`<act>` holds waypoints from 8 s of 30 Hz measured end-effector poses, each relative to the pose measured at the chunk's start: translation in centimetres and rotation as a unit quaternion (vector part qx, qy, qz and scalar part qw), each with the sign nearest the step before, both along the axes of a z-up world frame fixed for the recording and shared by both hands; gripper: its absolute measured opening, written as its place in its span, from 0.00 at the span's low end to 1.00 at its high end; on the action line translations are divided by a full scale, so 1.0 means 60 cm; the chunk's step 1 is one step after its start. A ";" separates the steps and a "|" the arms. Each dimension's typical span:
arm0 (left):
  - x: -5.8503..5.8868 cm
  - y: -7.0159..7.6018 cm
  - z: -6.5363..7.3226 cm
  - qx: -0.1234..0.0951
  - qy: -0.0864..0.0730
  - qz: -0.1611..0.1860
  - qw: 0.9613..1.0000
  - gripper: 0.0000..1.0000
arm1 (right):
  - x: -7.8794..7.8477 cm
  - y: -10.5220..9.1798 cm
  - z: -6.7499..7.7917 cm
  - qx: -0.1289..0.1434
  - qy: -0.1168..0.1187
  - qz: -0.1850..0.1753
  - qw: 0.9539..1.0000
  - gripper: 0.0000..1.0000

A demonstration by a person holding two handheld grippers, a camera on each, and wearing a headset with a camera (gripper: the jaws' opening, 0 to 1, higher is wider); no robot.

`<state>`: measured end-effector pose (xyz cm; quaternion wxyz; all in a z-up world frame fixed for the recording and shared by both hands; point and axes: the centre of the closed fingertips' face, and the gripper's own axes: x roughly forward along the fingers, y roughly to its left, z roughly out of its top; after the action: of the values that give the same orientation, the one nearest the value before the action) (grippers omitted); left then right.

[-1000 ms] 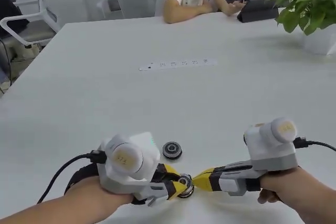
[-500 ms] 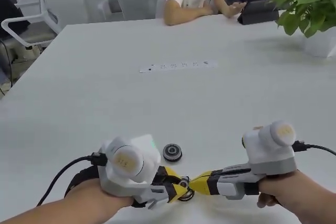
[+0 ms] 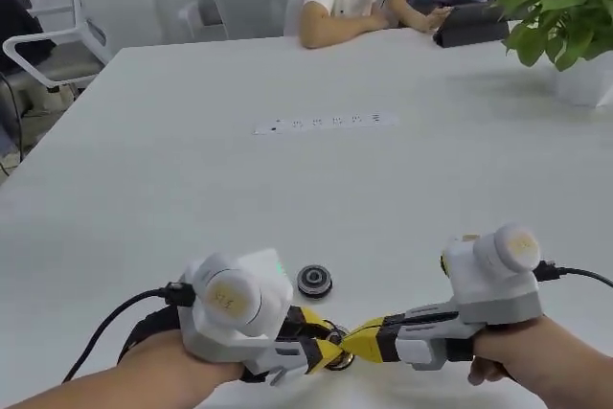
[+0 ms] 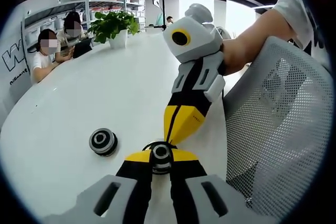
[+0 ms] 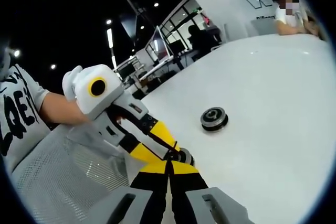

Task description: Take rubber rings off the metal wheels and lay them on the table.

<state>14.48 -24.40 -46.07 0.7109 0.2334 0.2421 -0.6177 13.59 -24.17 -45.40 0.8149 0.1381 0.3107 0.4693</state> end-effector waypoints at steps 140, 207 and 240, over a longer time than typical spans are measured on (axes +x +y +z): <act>0.022 0.128 0.138 -0.057 -0.008 0.034 0.998 0.74 | 0.044 0.021 0.063 -0.062 -0.120 0.054 0.989 0.32; -0.005 0.008 0.020 -0.014 0.064 -0.011 0.998 0.24 | 0.001 -0.014 -0.041 -0.142 -0.127 0.090 0.978 0.14; 0.001 -0.002 0.000 0.002 0.009 -0.009 1.000 0.07 | 0.001 -0.012 -0.042 -0.149 -0.130 0.089 0.976 0.09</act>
<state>14.54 -24.51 -46.09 0.7028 0.2315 0.2476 -0.6255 13.65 -24.90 -47.92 0.8148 -0.0748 0.2799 0.5022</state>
